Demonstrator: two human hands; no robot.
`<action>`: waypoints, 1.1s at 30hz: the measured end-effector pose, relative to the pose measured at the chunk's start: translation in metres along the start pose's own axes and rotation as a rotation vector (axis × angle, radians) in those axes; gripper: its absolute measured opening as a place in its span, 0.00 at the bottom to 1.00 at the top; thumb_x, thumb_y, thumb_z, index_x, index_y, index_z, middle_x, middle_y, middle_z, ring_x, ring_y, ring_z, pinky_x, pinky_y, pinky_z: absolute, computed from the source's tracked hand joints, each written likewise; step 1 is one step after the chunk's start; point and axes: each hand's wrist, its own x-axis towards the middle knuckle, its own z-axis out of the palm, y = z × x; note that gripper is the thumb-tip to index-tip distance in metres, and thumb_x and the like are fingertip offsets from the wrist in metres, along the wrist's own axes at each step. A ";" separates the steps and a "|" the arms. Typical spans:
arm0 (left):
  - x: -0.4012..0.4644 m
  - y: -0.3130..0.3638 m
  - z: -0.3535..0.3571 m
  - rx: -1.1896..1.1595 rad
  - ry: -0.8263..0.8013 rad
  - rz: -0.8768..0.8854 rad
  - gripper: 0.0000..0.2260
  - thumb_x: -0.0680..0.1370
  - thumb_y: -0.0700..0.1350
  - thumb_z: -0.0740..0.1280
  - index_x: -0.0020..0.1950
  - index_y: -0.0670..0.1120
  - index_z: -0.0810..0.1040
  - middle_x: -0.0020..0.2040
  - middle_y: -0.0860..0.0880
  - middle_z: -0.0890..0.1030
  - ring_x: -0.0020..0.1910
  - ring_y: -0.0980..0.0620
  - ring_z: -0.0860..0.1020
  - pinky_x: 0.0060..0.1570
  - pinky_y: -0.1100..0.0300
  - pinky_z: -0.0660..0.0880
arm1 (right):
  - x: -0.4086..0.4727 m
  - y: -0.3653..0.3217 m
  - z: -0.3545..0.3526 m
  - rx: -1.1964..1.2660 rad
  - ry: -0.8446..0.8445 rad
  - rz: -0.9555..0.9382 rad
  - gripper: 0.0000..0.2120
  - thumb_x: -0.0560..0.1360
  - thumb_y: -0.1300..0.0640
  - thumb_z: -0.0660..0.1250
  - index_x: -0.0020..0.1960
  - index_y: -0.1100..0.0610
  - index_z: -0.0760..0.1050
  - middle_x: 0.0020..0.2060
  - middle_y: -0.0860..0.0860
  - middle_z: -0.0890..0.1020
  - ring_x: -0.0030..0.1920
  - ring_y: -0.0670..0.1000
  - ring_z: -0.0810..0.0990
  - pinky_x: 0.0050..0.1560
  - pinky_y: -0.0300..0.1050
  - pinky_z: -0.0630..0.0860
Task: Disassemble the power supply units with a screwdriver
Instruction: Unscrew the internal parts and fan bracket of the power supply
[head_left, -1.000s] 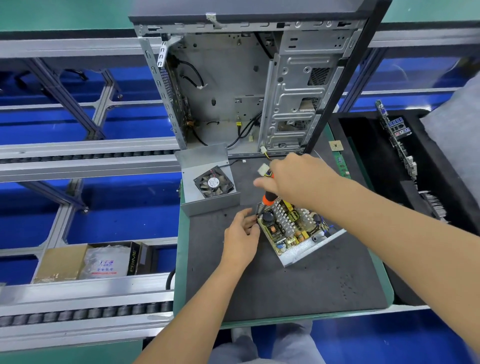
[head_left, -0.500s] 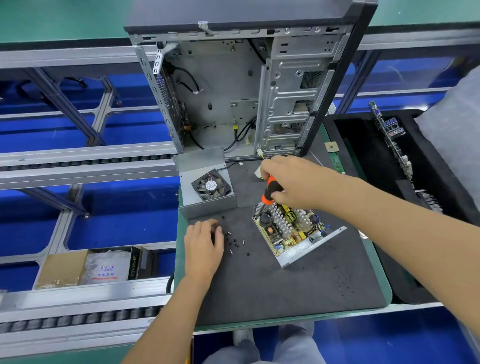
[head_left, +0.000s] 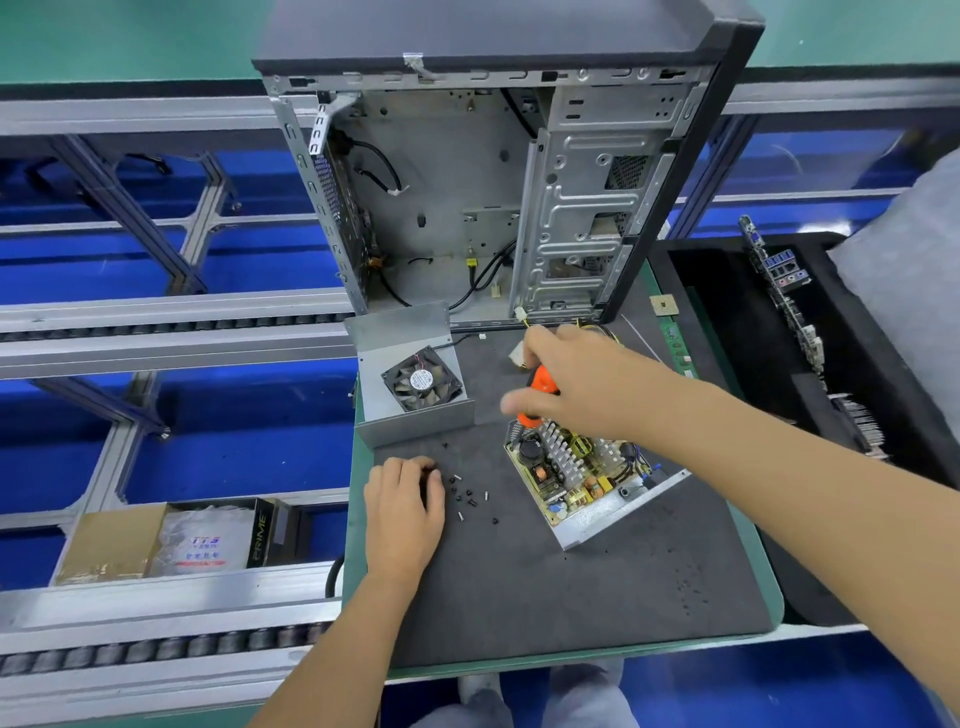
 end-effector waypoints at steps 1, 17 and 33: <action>0.000 0.000 0.000 0.002 0.000 -0.001 0.04 0.78 0.42 0.70 0.52 0.46 0.80 0.47 0.48 0.77 0.45 0.47 0.72 0.48 0.49 0.73 | 0.002 -0.002 -0.004 -0.182 0.017 0.001 0.39 0.71 0.27 0.35 0.60 0.53 0.69 0.46 0.53 0.73 0.48 0.59 0.74 0.40 0.50 0.69; 0.002 0.002 0.000 0.016 -0.010 -0.021 0.03 0.78 0.42 0.70 0.50 0.45 0.80 0.47 0.48 0.78 0.45 0.48 0.71 0.47 0.51 0.71 | -0.002 0.001 -0.002 -0.113 -0.043 -0.044 0.21 0.78 0.44 0.65 0.66 0.51 0.63 0.49 0.52 0.66 0.55 0.58 0.69 0.55 0.55 0.72; 0.002 0.001 0.002 0.034 -0.017 -0.032 0.02 0.78 0.43 0.70 0.50 0.46 0.80 0.47 0.49 0.78 0.45 0.47 0.72 0.47 0.50 0.71 | -0.007 -0.004 0.000 -0.337 0.031 0.003 0.15 0.82 0.45 0.55 0.61 0.56 0.63 0.46 0.54 0.73 0.46 0.59 0.76 0.40 0.51 0.75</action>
